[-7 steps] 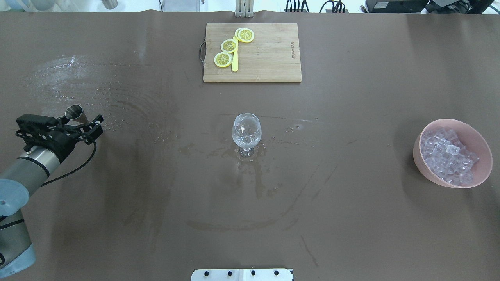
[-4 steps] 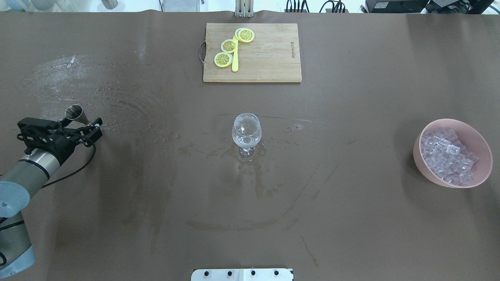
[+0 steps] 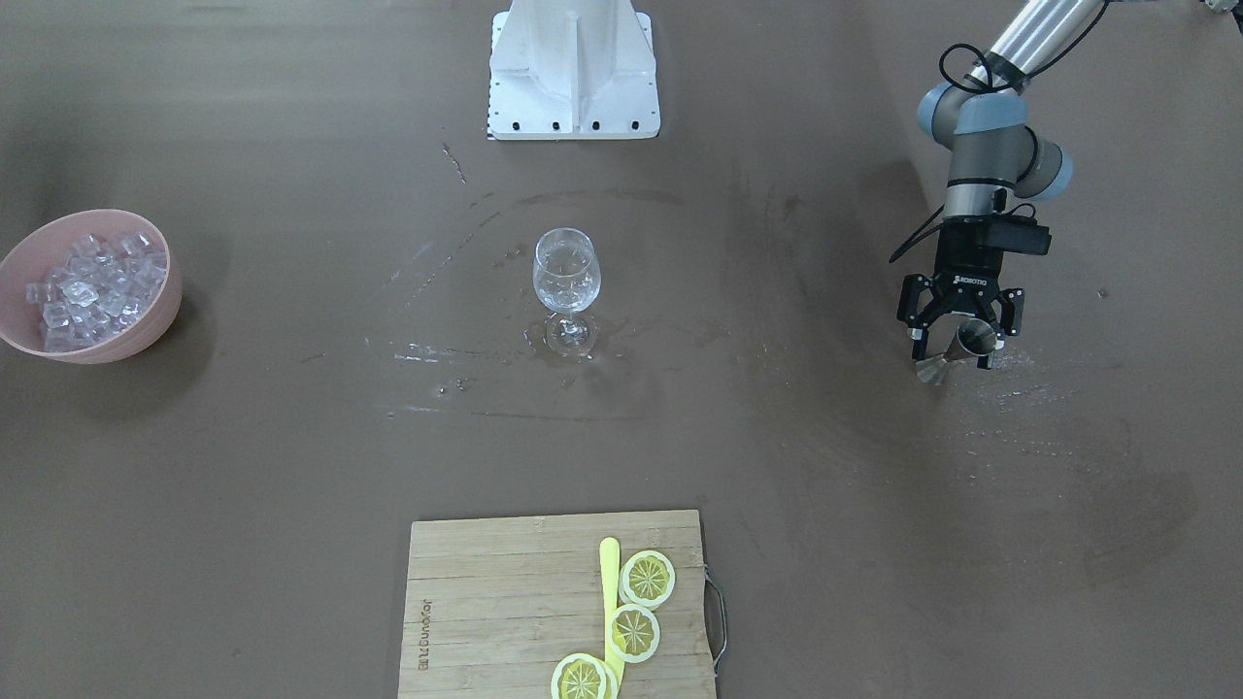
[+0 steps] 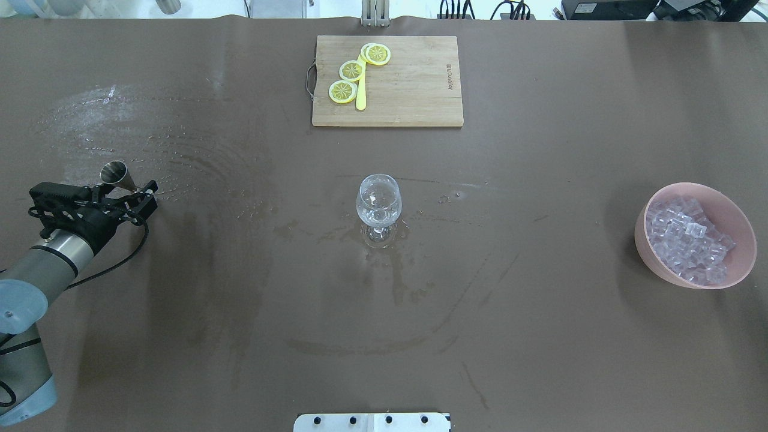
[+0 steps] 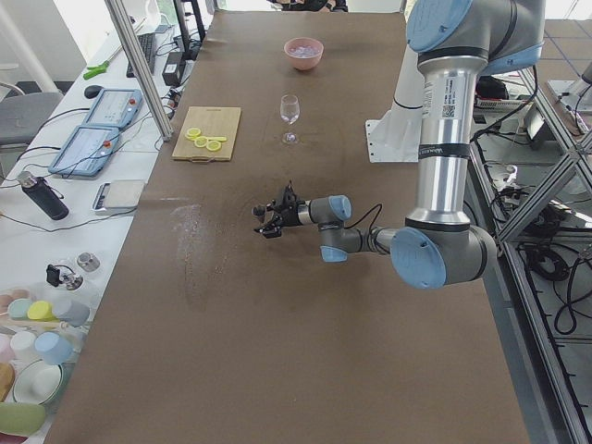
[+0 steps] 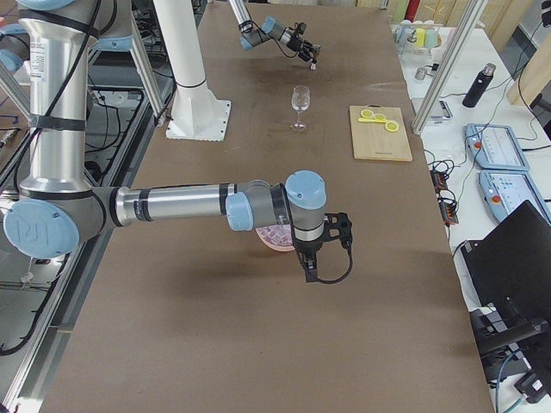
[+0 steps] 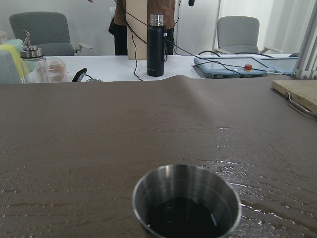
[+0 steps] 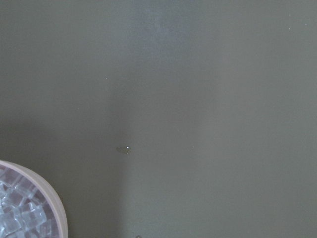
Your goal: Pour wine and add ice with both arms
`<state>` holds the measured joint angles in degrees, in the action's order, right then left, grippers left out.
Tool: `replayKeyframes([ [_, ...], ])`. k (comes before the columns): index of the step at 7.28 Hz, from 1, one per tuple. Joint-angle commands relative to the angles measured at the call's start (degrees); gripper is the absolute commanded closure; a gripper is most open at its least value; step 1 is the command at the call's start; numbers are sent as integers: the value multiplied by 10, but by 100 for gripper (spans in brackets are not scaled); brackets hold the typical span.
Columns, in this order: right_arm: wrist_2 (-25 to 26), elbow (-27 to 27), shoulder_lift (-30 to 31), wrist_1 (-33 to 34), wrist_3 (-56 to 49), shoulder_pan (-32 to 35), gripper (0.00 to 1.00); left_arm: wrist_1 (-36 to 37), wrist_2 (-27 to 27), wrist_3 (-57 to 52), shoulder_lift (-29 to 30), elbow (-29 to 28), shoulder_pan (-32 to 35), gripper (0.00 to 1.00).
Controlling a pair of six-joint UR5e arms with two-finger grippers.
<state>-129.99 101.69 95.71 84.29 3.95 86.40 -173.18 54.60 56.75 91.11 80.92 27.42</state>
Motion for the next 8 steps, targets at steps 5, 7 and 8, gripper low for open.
replayKeyframes([
  [5,0,0,0,0,0,0,0,-9,2,-1,-2,-1,0,72],
  [7,0,0,-1,0,0,0,0,-19,2,-2,-2,0,0,96],
  [8,0,0,-3,0,0,0,0,-39,3,-2,-2,1,0,100],
])
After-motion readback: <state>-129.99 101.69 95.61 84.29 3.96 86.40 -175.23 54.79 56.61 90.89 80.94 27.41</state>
